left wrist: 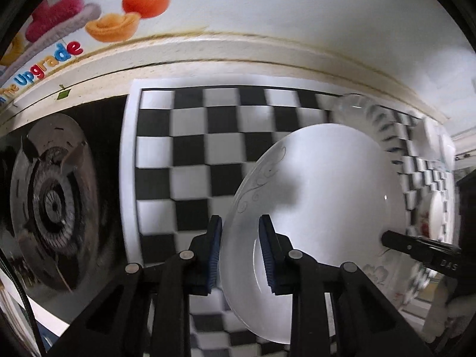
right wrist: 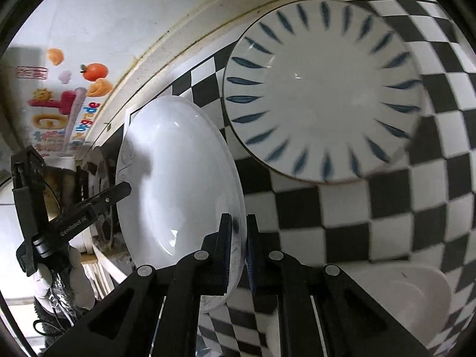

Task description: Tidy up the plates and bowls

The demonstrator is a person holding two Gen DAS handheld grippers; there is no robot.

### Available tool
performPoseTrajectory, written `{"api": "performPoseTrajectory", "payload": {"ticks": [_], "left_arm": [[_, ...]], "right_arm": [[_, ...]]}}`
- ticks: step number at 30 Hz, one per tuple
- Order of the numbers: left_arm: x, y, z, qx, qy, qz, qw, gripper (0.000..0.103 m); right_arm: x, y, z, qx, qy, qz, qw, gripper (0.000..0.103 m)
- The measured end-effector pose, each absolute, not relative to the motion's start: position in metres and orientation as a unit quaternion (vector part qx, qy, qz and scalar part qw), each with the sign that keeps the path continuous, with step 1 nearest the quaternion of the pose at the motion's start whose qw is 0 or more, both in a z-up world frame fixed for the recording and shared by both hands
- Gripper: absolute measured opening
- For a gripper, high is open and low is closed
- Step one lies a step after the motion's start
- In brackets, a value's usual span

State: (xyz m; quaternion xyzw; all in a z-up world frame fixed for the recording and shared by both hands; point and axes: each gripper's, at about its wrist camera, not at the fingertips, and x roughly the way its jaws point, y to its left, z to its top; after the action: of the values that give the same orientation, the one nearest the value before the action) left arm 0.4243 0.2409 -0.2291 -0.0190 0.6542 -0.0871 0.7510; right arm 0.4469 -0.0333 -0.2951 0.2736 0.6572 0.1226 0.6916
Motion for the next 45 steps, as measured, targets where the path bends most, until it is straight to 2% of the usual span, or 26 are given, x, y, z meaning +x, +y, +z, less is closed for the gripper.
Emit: {"api": "performPoseTrajectory", "payload": {"ticks": [6,18,30,45], "left_arm": [[0.381,0.182,-0.21,-0.022,0.657,-0.123,0.743,0.023],[0.333,0.086,-0.248,-0.005,0.696,-0.154,0.702,0.023],[0.304,0.069,-0.284,0.02,0.72,-0.109,0.685,0.023],[0.305,0.056,-0.289,0.023,0.731,-0.096,0.675,0.023]], "right_arm": [[0.393,-0.092,-0.266,0.271,0.65,0.121,0.7,0.011],[0.295,-0.206,-0.266,0.291,0.656,0.071,0.693,0.011],[0.282,-0.217,-0.298,0.261,0.682,0.079,0.679,0.011],[0.293,-0.211,-0.311,0.216,0.698,0.078,0.679,0.011]]}}
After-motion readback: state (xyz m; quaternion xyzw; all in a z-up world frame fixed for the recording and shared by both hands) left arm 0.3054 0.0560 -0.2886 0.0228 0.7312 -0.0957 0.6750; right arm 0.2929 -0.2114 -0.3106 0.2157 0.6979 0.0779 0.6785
